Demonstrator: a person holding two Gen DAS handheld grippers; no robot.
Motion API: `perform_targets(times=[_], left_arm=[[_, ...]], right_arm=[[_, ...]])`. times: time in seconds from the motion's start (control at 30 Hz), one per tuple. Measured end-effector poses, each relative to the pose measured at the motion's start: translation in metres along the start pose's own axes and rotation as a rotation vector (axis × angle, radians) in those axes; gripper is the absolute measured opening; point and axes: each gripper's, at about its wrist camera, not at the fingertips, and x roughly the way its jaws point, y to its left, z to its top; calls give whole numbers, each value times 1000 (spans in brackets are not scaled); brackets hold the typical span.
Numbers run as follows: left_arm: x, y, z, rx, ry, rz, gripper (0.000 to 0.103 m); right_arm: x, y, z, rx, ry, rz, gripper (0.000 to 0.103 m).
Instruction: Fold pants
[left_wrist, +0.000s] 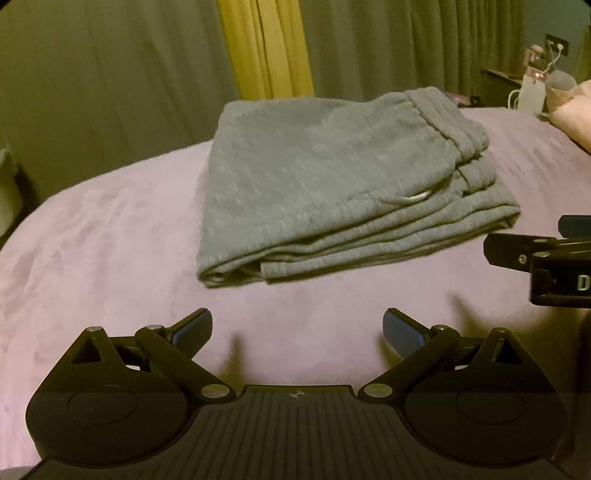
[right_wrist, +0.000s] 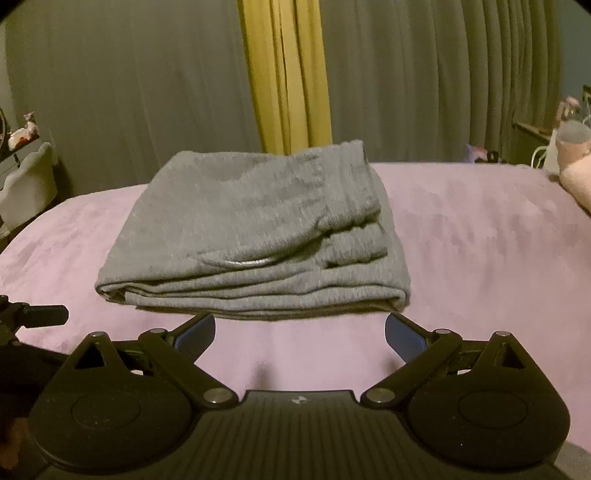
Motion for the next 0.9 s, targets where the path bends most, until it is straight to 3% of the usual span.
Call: perform_targets(times=[0.1, 0.3, 0.9], left_arm=[[0, 5, 0, -41, 15, -19, 102], [2, 19, 0, -134, 45, -44, 102], [6, 20, -3, -145, 71, -49, 102]], right_arm=[[6, 0, -1, -1, 34, -39, 99], [6, 2, -4, -10, 58, -36, 99], [9, 1, -7, 5, 73, -46, 99]])
